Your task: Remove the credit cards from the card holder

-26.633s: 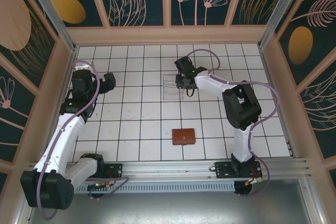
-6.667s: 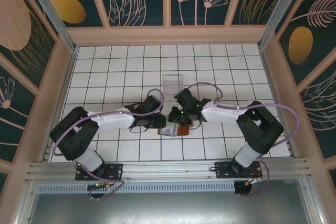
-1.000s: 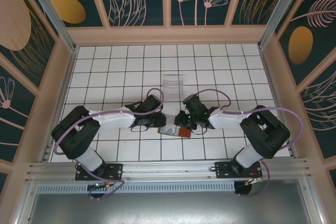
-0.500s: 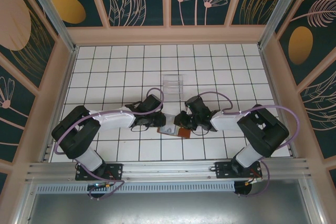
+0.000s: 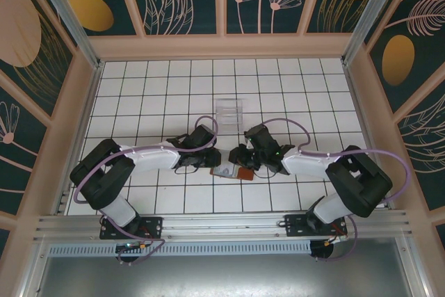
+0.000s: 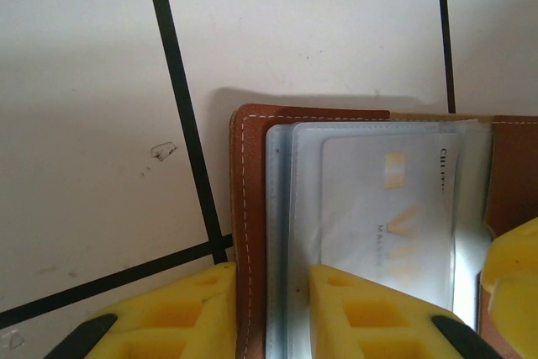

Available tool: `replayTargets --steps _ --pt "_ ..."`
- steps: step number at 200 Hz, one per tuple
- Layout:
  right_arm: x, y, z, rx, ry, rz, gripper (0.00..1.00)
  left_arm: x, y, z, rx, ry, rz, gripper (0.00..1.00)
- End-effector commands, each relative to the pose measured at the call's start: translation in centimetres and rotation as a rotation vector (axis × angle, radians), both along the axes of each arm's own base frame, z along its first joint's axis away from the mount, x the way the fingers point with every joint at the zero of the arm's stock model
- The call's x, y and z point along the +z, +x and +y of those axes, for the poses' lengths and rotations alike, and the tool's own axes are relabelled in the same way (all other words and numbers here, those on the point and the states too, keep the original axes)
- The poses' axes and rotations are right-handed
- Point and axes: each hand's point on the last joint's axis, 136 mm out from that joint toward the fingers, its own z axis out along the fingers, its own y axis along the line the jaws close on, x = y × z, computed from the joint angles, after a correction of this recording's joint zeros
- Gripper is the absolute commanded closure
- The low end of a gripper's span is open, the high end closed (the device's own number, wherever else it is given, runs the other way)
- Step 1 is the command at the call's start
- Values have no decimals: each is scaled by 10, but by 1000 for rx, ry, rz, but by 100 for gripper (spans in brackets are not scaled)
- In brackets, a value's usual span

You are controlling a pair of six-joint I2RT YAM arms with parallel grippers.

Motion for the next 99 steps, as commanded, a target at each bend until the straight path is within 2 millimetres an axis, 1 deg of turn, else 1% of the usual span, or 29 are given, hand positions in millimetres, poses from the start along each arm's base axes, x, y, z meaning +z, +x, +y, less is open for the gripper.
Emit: replayTargets --steps 1,4,6,8,23,44,77,99 --pt "3 -1 9 28 28 3 78 -47 -33 39 -1 194 135 73" --pt "0 -1 8 24 20 10 78 -47 -33 39 -2 194 135 73" --pt "-1 -1 8 22 15 12 78 -52 -35 41 -3 208 148 73" --pt "-3 -1 6 18 8 16 78 -53 -35 42 -2 212 150 73" --pt "-16 -2 -1 2 -41 39 78 -54 -35 43 -1 215 153 73" --pt "-26 -3 -7 -12 -84 52 79 -55 -36 44 -3 218 154 73" --pt "-36 -4 -16 -27 -132 69 80 -57 -37 44 -5 224 160 73" --pt "-34 -2 -21 -47 -147 50 80 -58 -37 45 -5 229 161 73"
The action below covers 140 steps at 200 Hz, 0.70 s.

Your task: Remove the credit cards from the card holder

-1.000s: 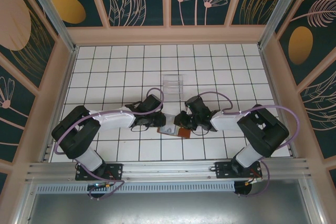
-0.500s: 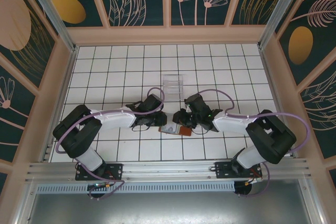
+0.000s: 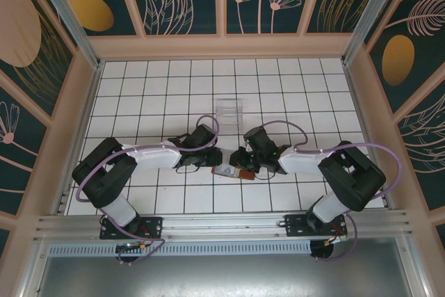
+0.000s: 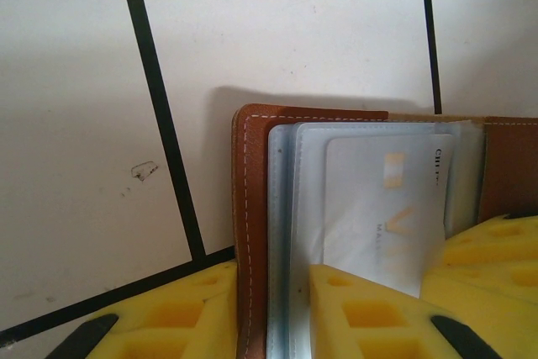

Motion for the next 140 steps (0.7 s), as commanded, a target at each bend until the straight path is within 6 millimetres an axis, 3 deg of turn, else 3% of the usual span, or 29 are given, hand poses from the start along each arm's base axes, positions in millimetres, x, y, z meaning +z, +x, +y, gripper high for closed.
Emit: replayTargets --steps 1,34,140 --pt "-11 1 -15 -37 -88 0 80 -57 -40 50 -2 243 164 73" --pt "1 5 -14 -45 -57 -30 79 -57 -40 51 -3 246 163 73" --pt "0 4 -23 -65 -73 -31 79 -57 -40 51 -7 250 165 73"
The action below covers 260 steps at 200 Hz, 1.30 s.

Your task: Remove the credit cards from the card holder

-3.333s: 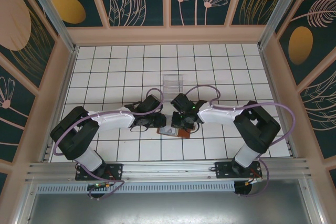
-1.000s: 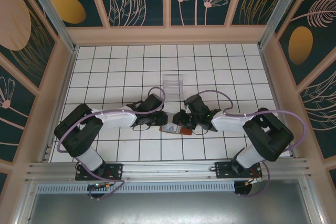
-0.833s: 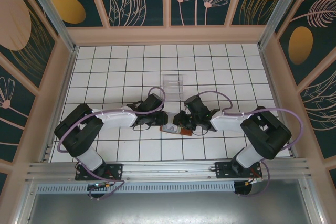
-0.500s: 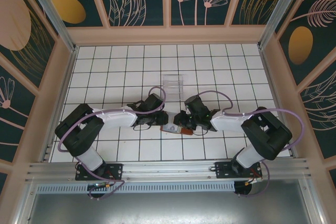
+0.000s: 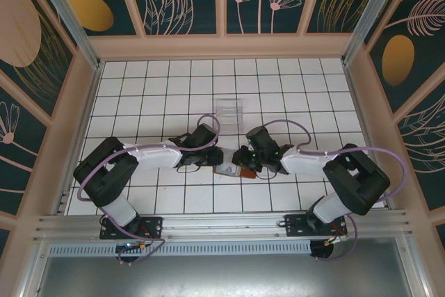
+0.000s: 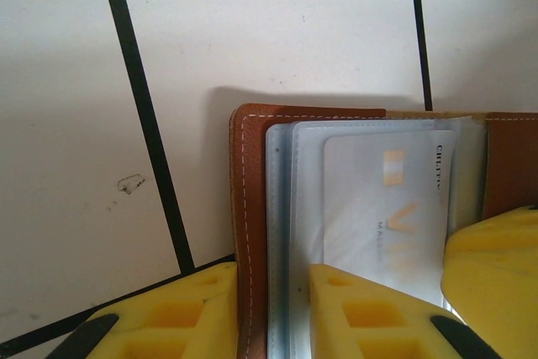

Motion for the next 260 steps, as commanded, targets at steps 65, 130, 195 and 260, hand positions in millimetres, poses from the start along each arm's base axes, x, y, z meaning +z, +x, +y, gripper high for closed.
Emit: replayTargets --steps 65,130,195,260 --pt "-15 -3 -9 -3 -44 27 81 -56 -42 52 -13 257 169 73" --pt "-31 -5 -25 -31 -152 61 80 -58 -42 57 -8 286 173 73" --pt "-32 -3 -28 -53 -163 63 77 -61 -42 60 -6 311 180 73" --pt "-33 -4 -34 -78 -180 65 75 -65 -43 63 -4 334 190 72"
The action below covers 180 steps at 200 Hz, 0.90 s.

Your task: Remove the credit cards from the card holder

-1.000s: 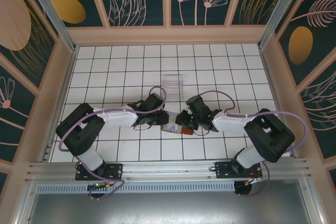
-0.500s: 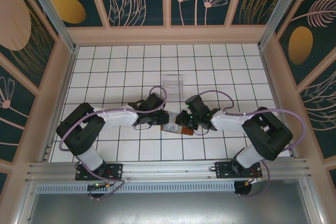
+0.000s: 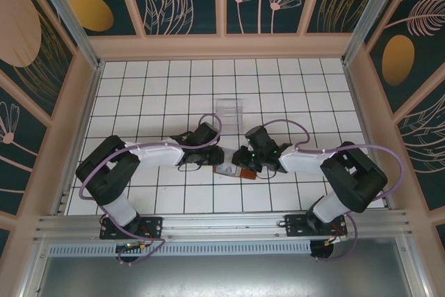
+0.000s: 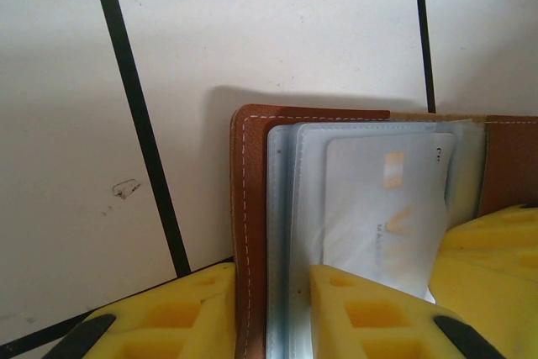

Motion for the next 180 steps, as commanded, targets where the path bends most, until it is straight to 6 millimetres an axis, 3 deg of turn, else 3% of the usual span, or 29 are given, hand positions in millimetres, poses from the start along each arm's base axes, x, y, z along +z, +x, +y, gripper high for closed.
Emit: replayTargets --steps 1,48,112,180 --pt "-26 -5 -32 -75 -149 43 75 -64 -44 65 3 308 172 72" --pt "-23 -4 -29 -76 -128 38 73 -64 -44 64 4 307 173 72" --pt "-28 -6 -25 -57 -126 54 84 -65 -44 64 1 306 176 72" --pt "-14 -7 5 12 71 40 82 -65 -47 59 -13 284 188 72"
